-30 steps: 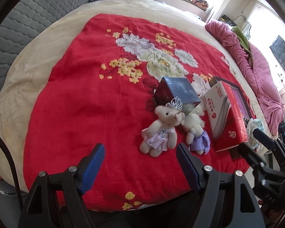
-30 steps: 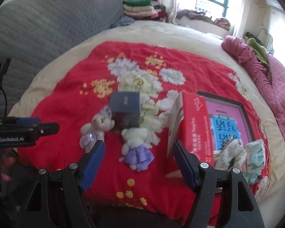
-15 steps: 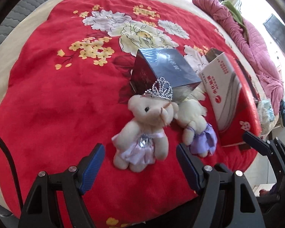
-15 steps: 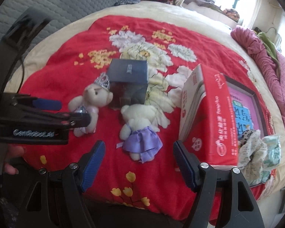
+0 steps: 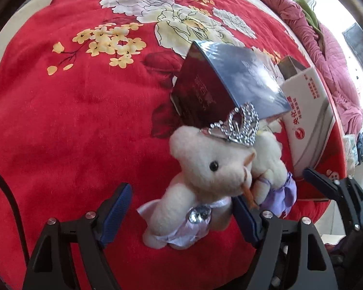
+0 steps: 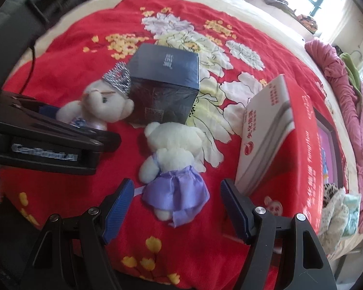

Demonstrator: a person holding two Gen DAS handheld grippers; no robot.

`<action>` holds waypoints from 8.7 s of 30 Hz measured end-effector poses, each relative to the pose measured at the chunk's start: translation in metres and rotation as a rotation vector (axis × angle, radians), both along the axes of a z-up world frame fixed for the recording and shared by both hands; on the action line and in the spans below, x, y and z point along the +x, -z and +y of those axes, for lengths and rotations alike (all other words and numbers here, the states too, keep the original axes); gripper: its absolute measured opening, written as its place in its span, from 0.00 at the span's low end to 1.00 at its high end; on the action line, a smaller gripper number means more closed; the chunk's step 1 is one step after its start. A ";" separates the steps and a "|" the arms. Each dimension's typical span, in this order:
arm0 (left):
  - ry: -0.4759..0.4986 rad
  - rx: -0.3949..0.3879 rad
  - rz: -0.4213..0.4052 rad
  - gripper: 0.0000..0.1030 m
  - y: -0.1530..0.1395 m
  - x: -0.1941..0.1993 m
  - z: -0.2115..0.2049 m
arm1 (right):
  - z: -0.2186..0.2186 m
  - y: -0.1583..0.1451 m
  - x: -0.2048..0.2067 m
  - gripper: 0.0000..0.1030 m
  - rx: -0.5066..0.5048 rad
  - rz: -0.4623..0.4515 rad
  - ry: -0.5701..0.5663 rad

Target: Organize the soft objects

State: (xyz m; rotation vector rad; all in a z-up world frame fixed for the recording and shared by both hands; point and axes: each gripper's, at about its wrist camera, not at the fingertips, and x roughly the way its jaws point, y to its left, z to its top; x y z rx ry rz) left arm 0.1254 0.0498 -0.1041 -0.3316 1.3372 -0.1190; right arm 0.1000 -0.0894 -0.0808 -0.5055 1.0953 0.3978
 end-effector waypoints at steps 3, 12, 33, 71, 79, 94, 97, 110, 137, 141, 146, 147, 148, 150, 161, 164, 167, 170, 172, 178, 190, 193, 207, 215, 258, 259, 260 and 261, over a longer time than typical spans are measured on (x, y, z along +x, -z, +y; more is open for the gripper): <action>-0.006 -0.043 0.011 0.71 0.002 0.004 0.008 | 0.008 0.008 0.007 0.73 -0.024 0.024 -0.021; -0.045 -0.086 0.001 0.50 0.003 0.006 0.025 | 0.009 0.031 0.027 0.57 0.013 0.102 0.018; -0.041 -0.013 -0.163 0.42 -0.075 -0.026 0.017 | -0.032 -0.079 -0.002 0.45 0.307 -0.031 0.091; 0.373 -0.025 -0.246 0.42 -0.148 0.002 -0.276 | -0.311 -0.146 -0.024 0.45 0.412 -0.204 0.545; 0.398 0.002 -0.220 0.43 -0.126 0.018 -0.293 | -0.306 -0.128 -0.005 0.46 0.383 -0.155 0.511; 0.381 0.018 -0.159 0.43 -0.095 0.049 -0.295 | -0.301 -0.084 0.029 0.46 0.282 -0.038 0.449; 0.372 0.013 -0.147 0.43 -0.090 0.054 -0.294 | -0.301 -0.070 0.034 0.47 0.245 -0.022 0.445; 0.372 0.047 -0.114 0.52 -0.082 0.065 -0.301 | -0.280 -0.054 0.037 0.62 0.128 -0.078 0.365; 0.368 0.038 -0.124 0.61 -0.086 0.062 -0.296 | -0.298 -0.082 0.019 0.68 0.100 -0.169 0.451; 0.365 0.044 -0.128 0.62 -0.087 0.061 -0.295 | -0.303 -0.090 0.015 0.68 0.112 -0.193 0.471; 0.369 0.046 -0.130 0.63 -0.088 0.060 -0.294 | -0.302 -0.092 0.014 0.68 0.111 -0.194 0.479; 0.370 0.047 -0.130 0.63 -0.088 0.060 -0.294 | -0.302 -0.091 0.014 0.68 0.112 -0.189 0.477; 0.370 0.049 -0.131 0.63 -0.088 0.060 -0.294 | -0.302 -0.091 0.015 0.68 0.108 -0.187 0.476; 0.370 0.049 -0.134 0.63 -0.089 0.060 -0.294 | -0.301 -0.089 0.015 0.68 0.103 -0.185 0.474; 0.379 0.056 -0.132 0.63 -0.088 0.060 -0.295 | -0.301 -0.080 0.019 0.68 0.101 -0.160 0.477; 0.383 0.056 -0.137 0.64 -0.089 0.059 -0.295 | -0.301 -0.081 0.020 0.68 0.104 -0.162 0.477; 0.383 0.053 -0.142 0.67 -0.090 0.059 -0.295 | -0.301 -0.082 0.021 0.68 0.105 -0.163 0.476; 0.390 0.048 -0.158 0.72 -0.095 0.057 -0.295 | -0.301 -0.079 0.023 0.68 0.103 -0.157 0.475; 0.387 0.043 -0.166 0.72 -0.097 0.055 -0.293 | -0.300 -0.072 0.027 0.68 0.105 -0.140 0.474; 0.403 0.054 -0.190 0.76 -0.105 0.051 -0.291 | -0.298 -0.070 0.026 0.69 0.136 -0.148 0.480; 0.366 0.064 -0.245 0.78 -0.126 0.043 -0.287 | -0.305 -0.107 0.005 0.73 0.158 -0.213 0.500; 0.366 0.074 -0.256 0.78 -0.132 0.038 -0.286 | -0.304 -0.113 0.000 0.73 0.157 -0.223 0.509; 0.340 0.081 -0.311 0.79 -0.159 0.013 -0.264 | -0.297 -0.153 -0.031 0.73 0.197 -0.311 0.552; 0.338 0.096 -0.344 0.79 -0.173 -0.006 -0.255 | -0.298 -0.177 -0.049 0.73 0.279 -0.360 0.604; 0.292 0.154 -0.418 0.80 -0.159 -0.097 -0.209 | -0.234 -0.150 -0.149 0.73 0.283 -0.395 0.693; 0.291 0.151 -0.415 0.80 -0.157 -0.099 -0.208 | -0.233 -0.149 -0.152 0.73 0.283 -0.396 0.697; 0.292 0.151 -0.414 0.80 -0.155 -0.101 -0.207 | -0.232 -0.148 -0.154 0.73 0.282 -0.398 0.701; 0.292 0.157 -0.415 0.80 -0.154 -0.104 -0.207 | -0.232 -0.146 -0.158 0.73 0.281 -0.395 0.707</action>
